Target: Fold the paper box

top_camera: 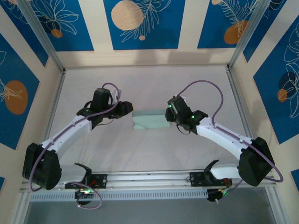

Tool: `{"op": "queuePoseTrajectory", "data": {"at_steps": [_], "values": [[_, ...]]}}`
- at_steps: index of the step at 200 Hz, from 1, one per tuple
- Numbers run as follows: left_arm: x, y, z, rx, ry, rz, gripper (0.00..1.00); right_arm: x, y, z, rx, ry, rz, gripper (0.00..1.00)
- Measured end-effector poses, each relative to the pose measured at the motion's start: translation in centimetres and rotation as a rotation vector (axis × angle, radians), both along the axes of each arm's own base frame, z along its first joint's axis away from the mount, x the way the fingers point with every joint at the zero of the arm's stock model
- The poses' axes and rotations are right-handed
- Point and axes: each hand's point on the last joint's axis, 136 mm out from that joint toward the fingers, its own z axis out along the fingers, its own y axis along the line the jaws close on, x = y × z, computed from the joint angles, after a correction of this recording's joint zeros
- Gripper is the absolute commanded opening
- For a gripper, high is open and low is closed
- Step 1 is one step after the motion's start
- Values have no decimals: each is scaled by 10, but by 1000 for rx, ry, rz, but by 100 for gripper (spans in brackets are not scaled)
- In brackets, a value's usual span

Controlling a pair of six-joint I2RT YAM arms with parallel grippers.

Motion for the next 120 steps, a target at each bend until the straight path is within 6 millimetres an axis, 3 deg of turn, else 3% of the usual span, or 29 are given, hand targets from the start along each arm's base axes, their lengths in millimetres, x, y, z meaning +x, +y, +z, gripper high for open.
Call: {"op": "queuePoseTrajectory", "data": {"at_steps": [45,120], "values": [[-2,1,-20,24,78,-6,34,0,0,1,-6,0,5,28],[2,-1,-17,-4,81,4,26,-1,0,1,-10,2,9,28]]}}
